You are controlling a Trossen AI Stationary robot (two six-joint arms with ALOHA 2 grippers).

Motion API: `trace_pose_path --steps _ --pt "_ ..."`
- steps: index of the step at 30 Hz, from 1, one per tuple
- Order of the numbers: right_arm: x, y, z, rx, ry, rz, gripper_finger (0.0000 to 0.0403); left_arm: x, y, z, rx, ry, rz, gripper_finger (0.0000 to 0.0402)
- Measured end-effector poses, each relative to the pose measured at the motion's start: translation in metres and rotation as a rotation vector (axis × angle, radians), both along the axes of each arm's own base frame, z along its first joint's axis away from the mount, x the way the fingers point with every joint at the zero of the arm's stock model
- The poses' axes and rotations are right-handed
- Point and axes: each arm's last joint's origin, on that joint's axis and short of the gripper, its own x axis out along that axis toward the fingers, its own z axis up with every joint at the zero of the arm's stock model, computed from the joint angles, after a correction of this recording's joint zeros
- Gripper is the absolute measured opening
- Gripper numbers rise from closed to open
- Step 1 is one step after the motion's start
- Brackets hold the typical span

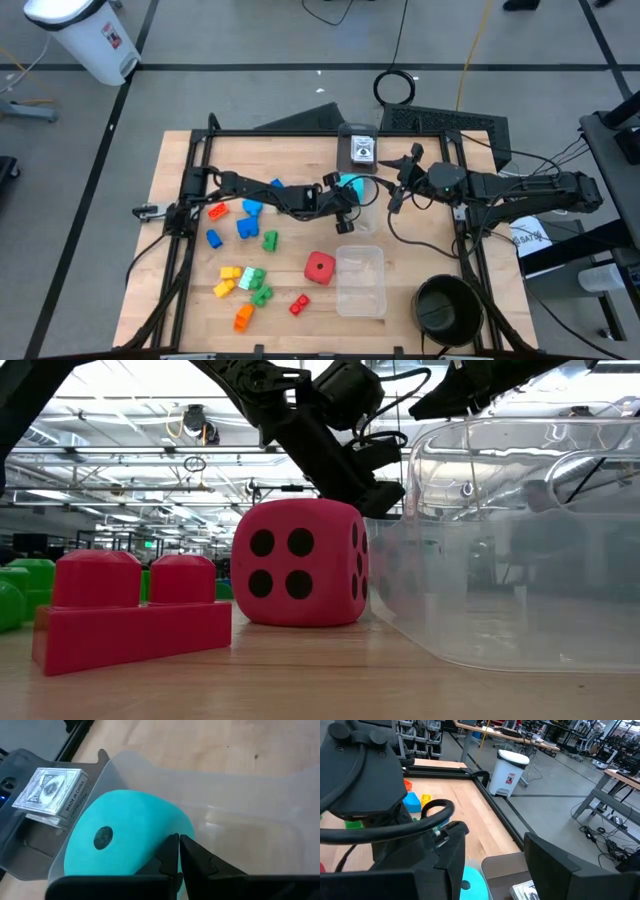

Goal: Pick & Place Toys
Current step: Put the blue dice into the middle transparent bin, then put the red dice into the middle transparent bin

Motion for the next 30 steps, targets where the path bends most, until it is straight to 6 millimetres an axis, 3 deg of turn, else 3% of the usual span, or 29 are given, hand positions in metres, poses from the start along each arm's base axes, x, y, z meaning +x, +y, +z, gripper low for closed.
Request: trace_pose_path --steps 9,13,17,24,30 --pt "0.0 0.0 0.0 0.0 0.0 0.0 0.0171 0.001 -0.005 0.0 -0.033 -0.006 -0.036 0.0005" --pt "0.0 0.0 0.0 0.0 0.002 0.0 0.0171 0.002 -0.011 0.001 -0.039 -0.009 -0.078 0.0034" --pt "0.0 0.0 -0.001 0.0 0.008 0.0 0.0171 -0.003 -0.02 0.013 -0.021 0.02 -0.123 0.0108" --pt "0.0 0.0 -0.002 0.0 0.016 0.0 0.0171 -0.033 -0.036 0.078 -0.028 0.102 -0.144 0.0283" --pt "0.0 0.0 -0.002 0.001 0.023 0.0 0.0171 -0.073 -0.046 0.117 -0.282 0.185 -0.343 0.0387"
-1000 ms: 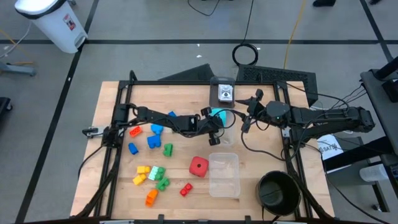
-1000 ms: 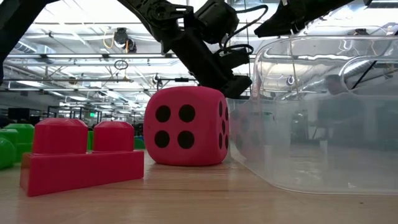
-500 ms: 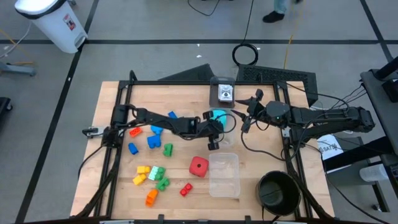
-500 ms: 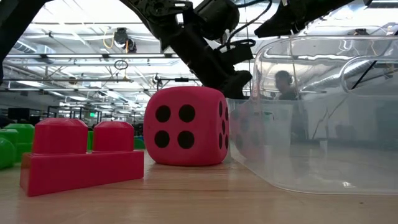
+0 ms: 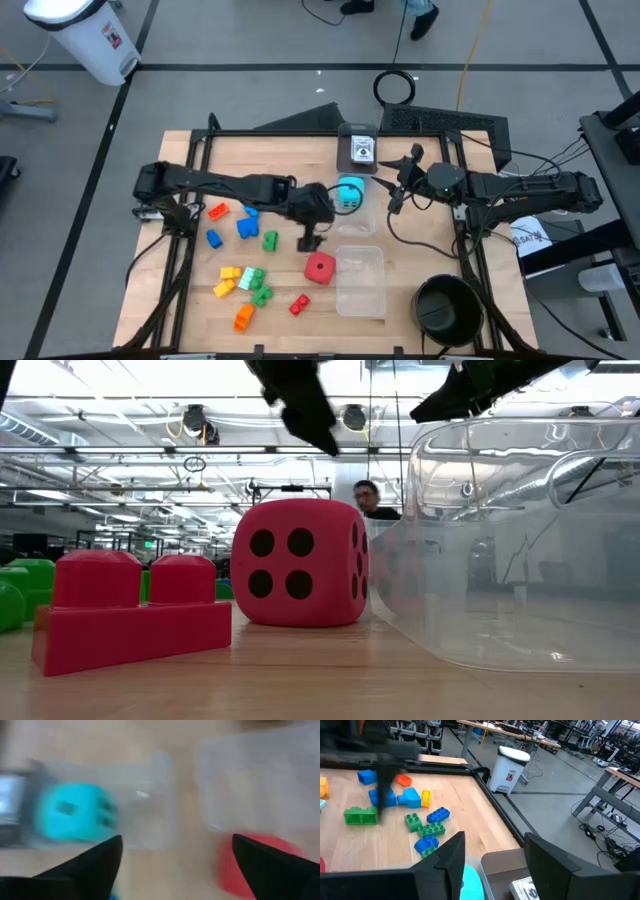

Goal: Pick & Place Toys
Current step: Put the red dice into the middle transparent bin

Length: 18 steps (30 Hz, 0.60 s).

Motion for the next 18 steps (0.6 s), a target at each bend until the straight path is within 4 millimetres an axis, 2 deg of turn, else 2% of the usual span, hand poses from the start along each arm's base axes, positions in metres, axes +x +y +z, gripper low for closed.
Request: trace_pose_path --steps 4,11,18 --pt "0.0 0.0 0.0 0.007 -0.004 -0.001 0.0171 -0.012 -0.006 0.0 -0.187 0.095 -0.142 0.039" --pt "0.0 0.0 0.0 0.015 -0.012 -0.004 0.0171 -0.001 -0.012 -0.043 -0.24 0.197 -0.247 0.036" --pt "0.0 0.0 0.001 0.015 -0.016 -0.004 0.0171 0.019 -0.004 -0.081 -0.328 0.235 -0.294 0.0366"
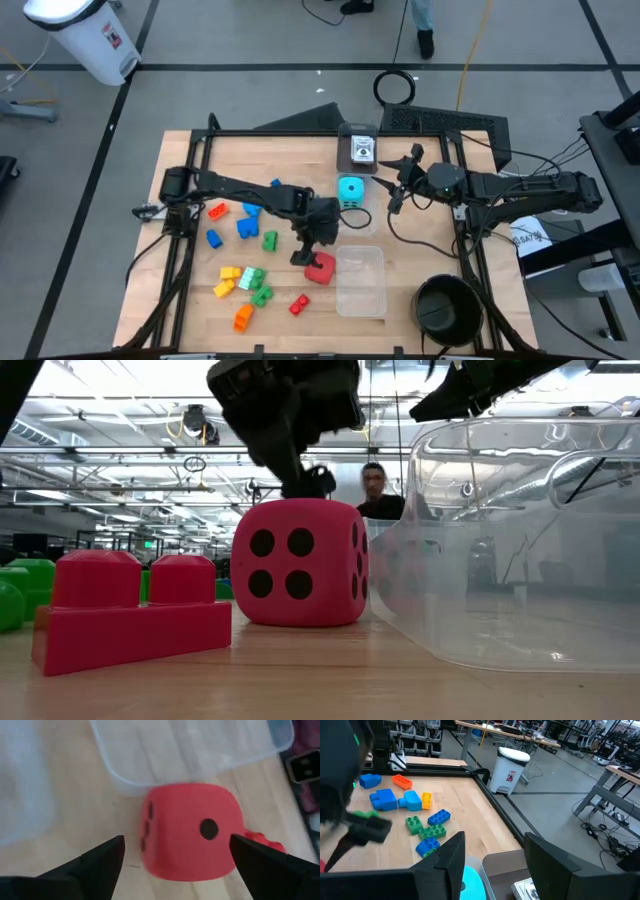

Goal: Pick & Place Toys
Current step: Put the red dice into the middle transparent bin

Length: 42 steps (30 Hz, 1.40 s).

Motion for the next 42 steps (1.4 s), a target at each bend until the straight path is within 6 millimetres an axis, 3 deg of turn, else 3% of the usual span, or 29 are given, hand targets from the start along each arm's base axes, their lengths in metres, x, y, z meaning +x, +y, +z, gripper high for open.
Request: trace_pose_path --steps 7,18,22,33,42 --pt "0.0 0.0 0.0 0.0 0.0 0.0 0.0171 0.005 -0.001 -0.022 -0.113 0.072 -0.037 0.0364" --pt "0.0 0.0 0.0 0.0 0.0 0.0 0.0171 0.004 -0.011 -0.022 -0.104 0.094 -0.016 0.0334" --pt "0.0 0.0 0.0 0.0 0.0 0.0 0.0171 0.006 -0.017 -0.021 -0.052 0.064 -0.019 0.0299" --pt "0.0 0.0 0.0 0.0 0.0 0.0 0.0171 0.007 -0.02 -0.02 -0.044 0.041 -0.031 0.0153" --pt "0.0 0.0 0.0 0.0 0.0 0.0 0.0171 0.008 -0.02 -0.019 -0.041 0.032 -0.032 0.0126"
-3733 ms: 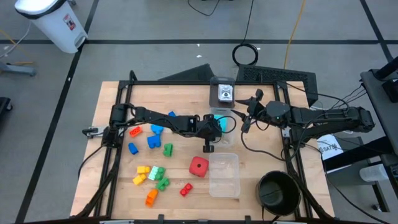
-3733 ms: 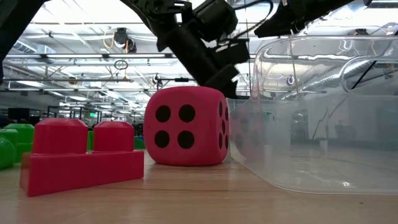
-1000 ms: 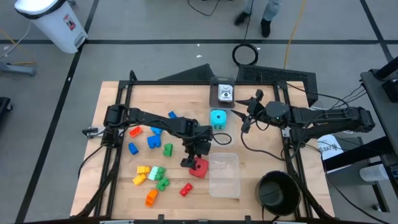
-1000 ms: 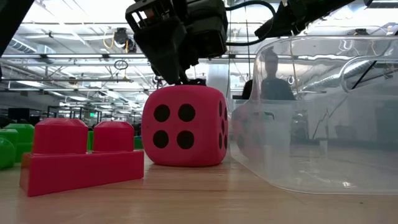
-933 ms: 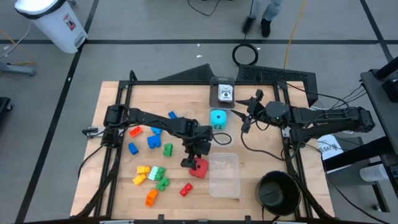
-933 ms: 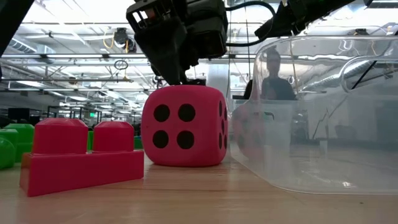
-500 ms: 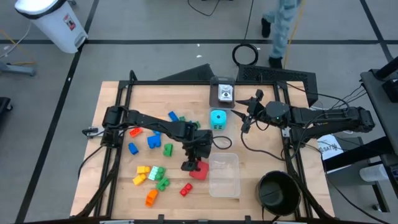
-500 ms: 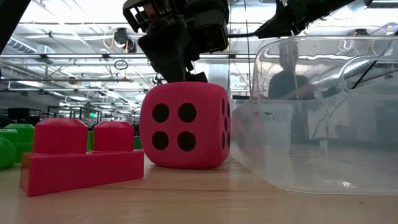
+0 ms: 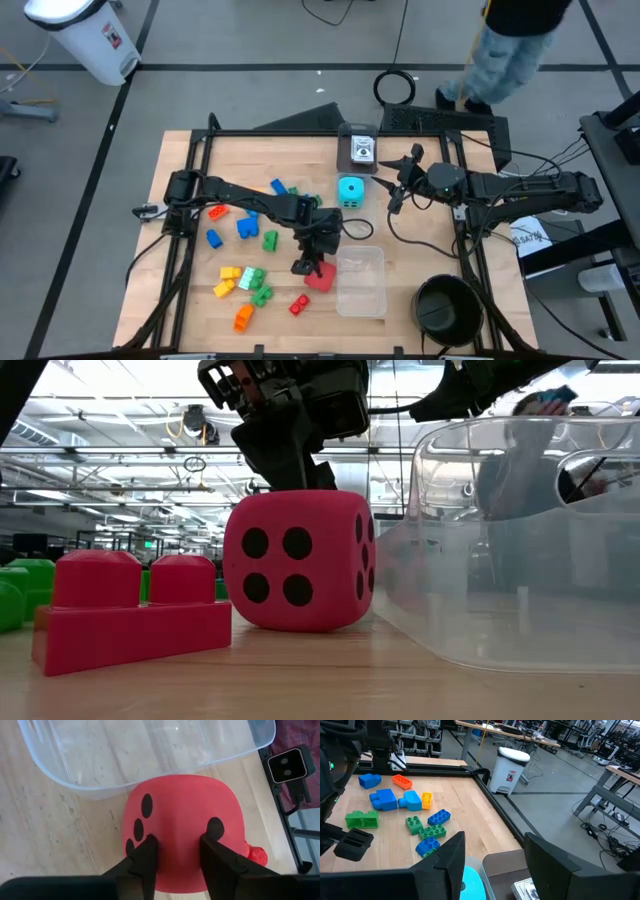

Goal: Pick & Place Toys
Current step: Put the red dice into the middle transparent bin

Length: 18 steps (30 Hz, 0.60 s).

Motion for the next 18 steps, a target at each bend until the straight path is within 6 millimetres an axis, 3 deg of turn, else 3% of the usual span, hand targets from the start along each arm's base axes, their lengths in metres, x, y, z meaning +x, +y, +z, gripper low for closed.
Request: trace_pose_path --steps 18 --pt "0.0 -0.0001 0.0 0.003 -0.002 -0.001 0.0171 0.0005 -0.0003 -0.0008 -0.002 0.004 0.014 0.0124"
